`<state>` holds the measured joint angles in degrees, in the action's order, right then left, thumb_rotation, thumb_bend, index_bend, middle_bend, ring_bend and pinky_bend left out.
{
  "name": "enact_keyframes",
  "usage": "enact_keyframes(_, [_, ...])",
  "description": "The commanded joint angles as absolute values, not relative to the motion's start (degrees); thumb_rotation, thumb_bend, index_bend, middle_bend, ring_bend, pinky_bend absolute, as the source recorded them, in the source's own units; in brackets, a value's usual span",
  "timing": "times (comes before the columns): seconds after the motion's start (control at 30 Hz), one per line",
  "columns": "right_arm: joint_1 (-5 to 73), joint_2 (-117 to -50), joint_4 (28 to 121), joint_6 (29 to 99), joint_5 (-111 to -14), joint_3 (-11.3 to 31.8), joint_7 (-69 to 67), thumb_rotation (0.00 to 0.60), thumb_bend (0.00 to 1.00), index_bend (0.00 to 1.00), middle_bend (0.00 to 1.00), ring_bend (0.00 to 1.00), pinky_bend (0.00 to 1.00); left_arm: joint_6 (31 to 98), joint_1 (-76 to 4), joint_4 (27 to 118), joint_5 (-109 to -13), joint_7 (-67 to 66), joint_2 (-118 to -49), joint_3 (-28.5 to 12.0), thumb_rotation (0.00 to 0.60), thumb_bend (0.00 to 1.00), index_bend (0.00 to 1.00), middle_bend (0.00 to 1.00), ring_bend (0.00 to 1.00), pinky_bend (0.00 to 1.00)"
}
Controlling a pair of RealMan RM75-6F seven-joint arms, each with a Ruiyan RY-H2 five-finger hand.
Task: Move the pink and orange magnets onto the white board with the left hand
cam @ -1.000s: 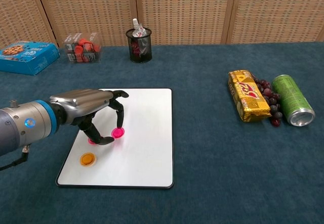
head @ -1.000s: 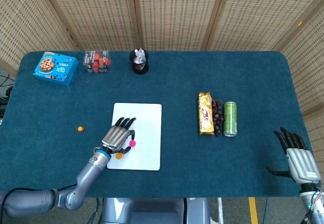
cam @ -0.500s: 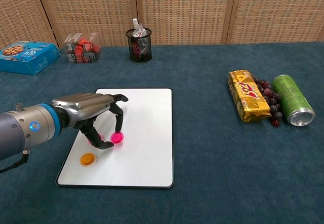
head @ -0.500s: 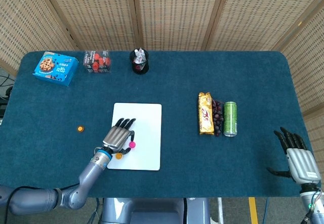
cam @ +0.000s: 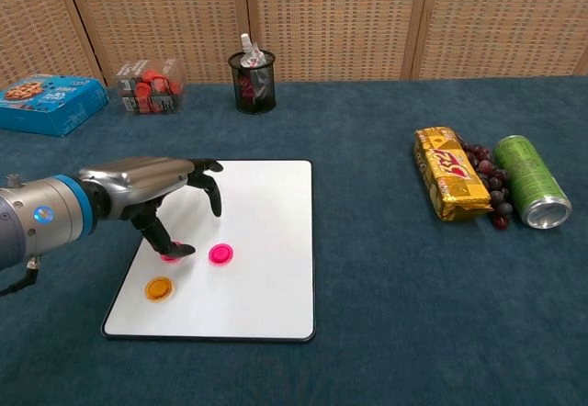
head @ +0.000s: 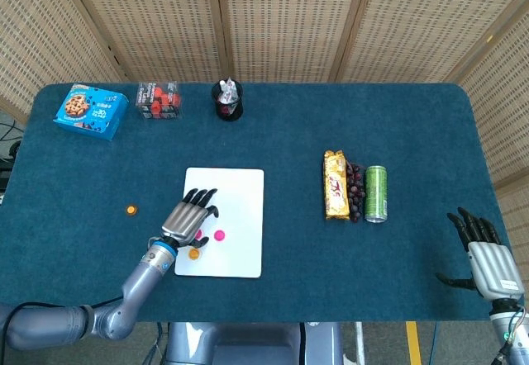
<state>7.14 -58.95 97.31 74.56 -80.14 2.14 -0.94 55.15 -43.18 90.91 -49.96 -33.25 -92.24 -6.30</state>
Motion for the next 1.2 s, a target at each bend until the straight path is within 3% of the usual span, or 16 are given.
enact_keyframes(0.03, [7.1,-59.0,97.2,74.5,-80.1,2.1,-1.0,0.600,0.10,0.05,0.00,0.00,0.00,56.4,-41.5,91.2,-52.0,-30.5,-89.0,-5.9,0.600,0.31,0.32,0.00,0.00,0.00])
enact_keyframes(0.2, [7.2,-58.9,97.3,74.4,-80.2,2.0,-0.5,0.600,0.10,0.05,0.00,0.00,0.00,57.3,-36.6,85.9,-52.8,-22.7,-81.4,-4.7,0.600,0.31,0.32,0.00,0.00,0.00])
enact_keyframes(0.33, [7.3,-58.9,97.7,74.1,-79.8,2.0,0.4,0.600,0.10,0.05,0.00,0.00,0.00,53.4,-34.4,79.3,-55.6,-13.5,-79.3,-3.9,0.600,0.31,0.32,0.00,0.00,0.00])
enact_keyframes(0.7, [7.2,-59.0,98.6,74.2,-78.6,2.3,2.2,0.600,0.10,0.05,0.00,0.00,0.00,48.4,-32.5,67.4,-63.0,0.1,-81.2,-3.1,0.600,0.31,0.32,0.00,0.00,0.00])
enact_keyframes(1.2, [7.3,-58.8,98.6,74.1,-78.7,2.2,1.6,0.600,0.10,0.05,0.00,0.00,0.00,46.6,-32.6,63.1,-65.1,0.8,-84.7,-3.8,0.600,0.32,0.37,0.00,0.00,0.00])
